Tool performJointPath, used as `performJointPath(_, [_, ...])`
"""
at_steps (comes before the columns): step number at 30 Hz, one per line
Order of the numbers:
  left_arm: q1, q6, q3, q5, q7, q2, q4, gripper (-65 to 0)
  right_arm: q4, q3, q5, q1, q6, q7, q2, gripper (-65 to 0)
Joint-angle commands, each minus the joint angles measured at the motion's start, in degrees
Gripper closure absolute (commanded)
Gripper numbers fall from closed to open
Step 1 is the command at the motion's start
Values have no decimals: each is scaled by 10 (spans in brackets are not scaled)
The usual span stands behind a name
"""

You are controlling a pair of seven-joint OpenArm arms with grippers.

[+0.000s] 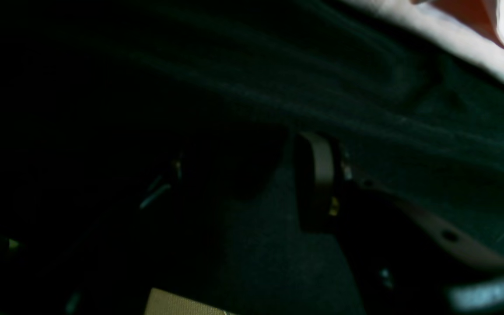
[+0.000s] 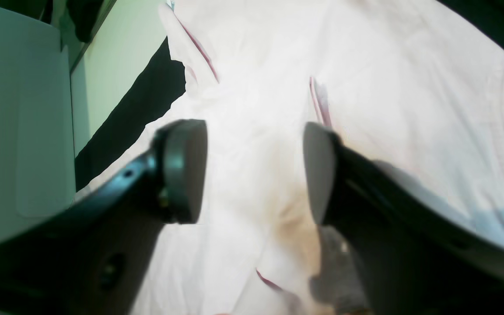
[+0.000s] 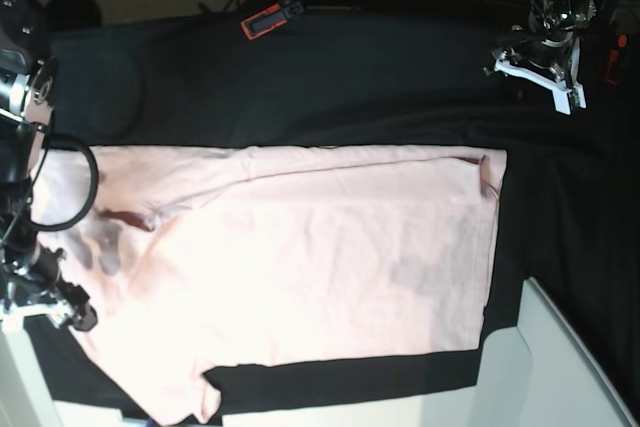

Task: Fold the T-shirt properly
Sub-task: 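Move the right gripper onto the sleeve area and grasp the fabric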

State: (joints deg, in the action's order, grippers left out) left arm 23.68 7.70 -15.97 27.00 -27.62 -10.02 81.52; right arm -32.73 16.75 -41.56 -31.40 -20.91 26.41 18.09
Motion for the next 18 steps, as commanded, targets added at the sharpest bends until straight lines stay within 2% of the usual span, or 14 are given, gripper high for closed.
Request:
performJointPath(1, [2, 2, -2, 1, 10, -7, 8, -311, -12, 1, -7, -20, -6, -8, 15, -377])
performJointPath(2, [1, 2, -2, 1, 10, -7, 8, -311, -12, 0, -7, -19, -6, 5, 22, -379])
performJointPath(5, [-1, 2, -2, 1, 10, -7, 7, -311, -25, 3, -9, 7, -9, 126, 41, -377])
performJointPath(6, [-2, 2, -2, 1, 10, -7, 7, -311, -45, 3, -9, 24, -9, 168, 41, -367])
performJointPath(8, [-2, 2, -1, 1, 10, -7, 7, -311, -100, 3, -18, 68, -11, 216, 22, -312])
performJointPath(10, [-3, 2, -1, 1, 10, -7, 7, -311, -181, 3, -45, 132, -7, 229, 10, -268])
performJointPath(13, [-3, 2, -1, 1, 10, -7, 13, -311, -289, -4, -56, 206, 0, 231, -8, -266])
performJointPath(15, [-3, 2, -1, 1, 10, -9, 17, -311, -361, -27, -14, 242, 32, 226, -16, -266])
performJointPath(18, [-4, 2, -1, 0, 11, -9, 30, -311, -467, -108, 100, 282, 64, 191, -16, -266])
